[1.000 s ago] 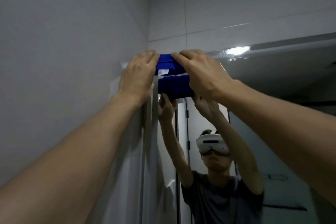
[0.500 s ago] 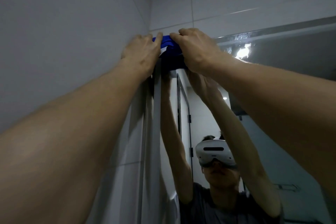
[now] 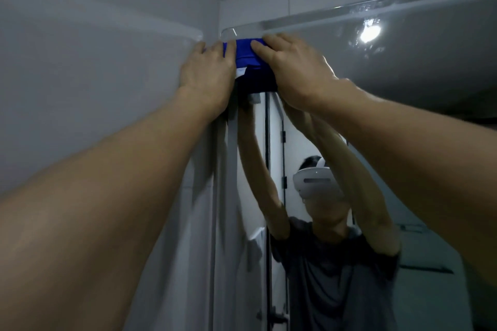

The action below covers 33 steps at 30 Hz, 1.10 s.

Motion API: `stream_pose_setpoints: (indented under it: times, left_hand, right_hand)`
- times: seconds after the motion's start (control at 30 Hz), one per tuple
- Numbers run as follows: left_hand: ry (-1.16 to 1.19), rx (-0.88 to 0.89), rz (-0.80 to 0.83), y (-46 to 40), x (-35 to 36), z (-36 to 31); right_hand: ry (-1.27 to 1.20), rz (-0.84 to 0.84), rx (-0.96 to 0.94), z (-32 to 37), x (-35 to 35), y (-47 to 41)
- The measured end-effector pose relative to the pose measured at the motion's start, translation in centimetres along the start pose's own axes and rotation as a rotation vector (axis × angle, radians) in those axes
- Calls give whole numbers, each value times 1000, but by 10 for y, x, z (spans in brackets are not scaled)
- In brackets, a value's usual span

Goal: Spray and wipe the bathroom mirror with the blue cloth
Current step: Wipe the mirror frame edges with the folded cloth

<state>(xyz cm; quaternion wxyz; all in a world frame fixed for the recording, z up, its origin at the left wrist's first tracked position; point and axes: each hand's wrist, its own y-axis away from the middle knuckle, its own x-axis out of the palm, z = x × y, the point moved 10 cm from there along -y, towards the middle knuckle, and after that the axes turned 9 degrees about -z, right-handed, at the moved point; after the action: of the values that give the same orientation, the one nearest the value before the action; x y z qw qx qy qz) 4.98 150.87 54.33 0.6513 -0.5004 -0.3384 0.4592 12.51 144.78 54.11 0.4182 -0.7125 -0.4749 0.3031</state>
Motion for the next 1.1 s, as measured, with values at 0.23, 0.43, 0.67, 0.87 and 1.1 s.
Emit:
stream_pose_setpoints:
  times: [0.23,0.43,0.67,0.87,1.1]
  left_hand:
    - [-12,-17,78,61,-4,-17]
    - [-80,35,207,122,4,-33]
    - [-78,98,327,207,5,-56]
    - [0,81,256,296,10,-78]
    - [117,52,379,411,7,-112]
  right_hand:
    - [-50,25,13,27,0,60]
    - [-119,115,-1,55,9,118]
    - [-235,266,10,95,6,194]
    - [-203,194,-1,134,14,277]
    - [-254,169,-58,186,11,369]
